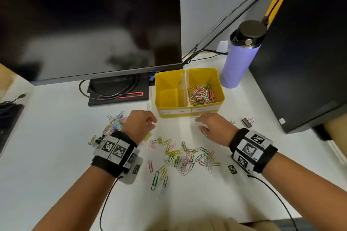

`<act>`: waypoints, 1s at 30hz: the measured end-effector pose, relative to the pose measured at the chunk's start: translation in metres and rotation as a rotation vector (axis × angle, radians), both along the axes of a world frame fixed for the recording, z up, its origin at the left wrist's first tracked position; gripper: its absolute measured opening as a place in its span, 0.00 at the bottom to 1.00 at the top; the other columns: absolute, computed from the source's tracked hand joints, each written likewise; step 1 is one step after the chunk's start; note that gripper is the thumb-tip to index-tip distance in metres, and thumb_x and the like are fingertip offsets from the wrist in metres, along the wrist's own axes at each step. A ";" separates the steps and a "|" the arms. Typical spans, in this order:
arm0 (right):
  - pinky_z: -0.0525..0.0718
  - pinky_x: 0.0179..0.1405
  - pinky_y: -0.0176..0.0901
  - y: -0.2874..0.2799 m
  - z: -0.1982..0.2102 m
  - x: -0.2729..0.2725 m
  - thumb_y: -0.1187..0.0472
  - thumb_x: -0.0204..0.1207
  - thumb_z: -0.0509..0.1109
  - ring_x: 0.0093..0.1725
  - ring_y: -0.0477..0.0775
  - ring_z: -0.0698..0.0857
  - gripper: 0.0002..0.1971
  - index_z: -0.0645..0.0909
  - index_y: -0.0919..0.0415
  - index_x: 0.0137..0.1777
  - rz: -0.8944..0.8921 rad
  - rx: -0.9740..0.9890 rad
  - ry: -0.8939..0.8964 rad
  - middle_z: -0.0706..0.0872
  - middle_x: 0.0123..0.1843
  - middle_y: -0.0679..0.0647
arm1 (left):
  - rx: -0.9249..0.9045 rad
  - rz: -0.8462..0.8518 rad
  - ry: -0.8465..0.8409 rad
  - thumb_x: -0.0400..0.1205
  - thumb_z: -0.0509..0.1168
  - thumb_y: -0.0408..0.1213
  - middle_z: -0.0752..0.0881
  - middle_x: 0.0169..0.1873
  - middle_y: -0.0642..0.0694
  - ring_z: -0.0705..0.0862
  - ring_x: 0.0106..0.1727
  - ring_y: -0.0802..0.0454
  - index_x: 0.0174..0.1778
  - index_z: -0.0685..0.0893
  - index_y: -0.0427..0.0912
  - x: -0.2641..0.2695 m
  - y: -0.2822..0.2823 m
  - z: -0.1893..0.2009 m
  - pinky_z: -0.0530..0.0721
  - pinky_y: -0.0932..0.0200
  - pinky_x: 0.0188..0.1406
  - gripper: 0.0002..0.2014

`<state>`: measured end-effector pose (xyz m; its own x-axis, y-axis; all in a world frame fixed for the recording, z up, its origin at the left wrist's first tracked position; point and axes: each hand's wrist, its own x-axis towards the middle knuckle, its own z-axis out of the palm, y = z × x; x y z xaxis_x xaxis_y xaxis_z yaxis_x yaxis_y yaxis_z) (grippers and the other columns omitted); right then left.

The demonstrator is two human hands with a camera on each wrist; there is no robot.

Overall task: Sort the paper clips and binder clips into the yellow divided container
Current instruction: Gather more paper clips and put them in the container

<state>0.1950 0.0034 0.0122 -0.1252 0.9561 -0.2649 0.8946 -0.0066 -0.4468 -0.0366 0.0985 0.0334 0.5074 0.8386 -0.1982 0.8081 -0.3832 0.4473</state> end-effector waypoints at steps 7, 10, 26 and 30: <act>0.72 0.72 0.55 0.007 -0.023 -0.022 0.60 0.81 0.56 0.73 0.65 0.67 0.26 0.53 0.65 0.77 0.044 -0.175 -0.213 0.64 0.77 0.67 | -0.184 -0.080 0.189 0.77 0.68 0.41 0.79 0.55 0.42 0.79 0.54 0.48 0.57 0.81 0.41 0.000 -0.024 -0.042 0.73 0.60 0.51 0.15; 0.67 0.76 0.52 0.000 -0.021 -0.026 0.60 0.82 0.55 0.75 0.63 0.65 0.27 0.53 0.65 0.78 0.083 -0.150 -0.210 0.64 0.78 0.65 | -0.169 -0.092 0.237 0.79 0.66 0.39 0.80 0.57 0.40 0.79 0.59 0.44 0.56 0.81 0.39 0.006 -0.022 -0.047 0.77 0.55 0.55 0.12; 0.55 0.80 0.58 0.007 -0.036 -0.123 0.57 0.83 0.53 0.83 0.62 0.48 0.27 0.50 0.59 0.80 0.491 -0.151 -0.136 0.47 0.84 0.55 | -0.021 0.097 0.102 0.79 0.62 0.27 0.80 0.54 0.35 0.81 0.52 0.40 0.53 0.83 0.34 -0.063 -0.010 -0.049 0.82 0.50 0.56 0.09; 0.52 0.81 0.54 -0.011 -0.038 -0.105 0.56 0.84 0.50 0.83 0.59 0.45 0.28 0.46 0.60 0.80 0.572 -0.186 -0.179 0.44 0.85 0.55 | 0.017 0.020 -0.013 0.74 0.72 0.35 0.81 0.54 0.39 0.81 0.54 0.44 0.54 0.83 0.35 -0.072 -0.042 -0.039 0.81 0.56 0.54 0.14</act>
<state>0.0897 -0.0078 -0.0261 -0.5417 0.6870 -0.4843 0.8404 0.4320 -0.3273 -0.1087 0.0566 -0.0058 0.4925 0.8521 -0.1768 0.8099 -0.3744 0.4516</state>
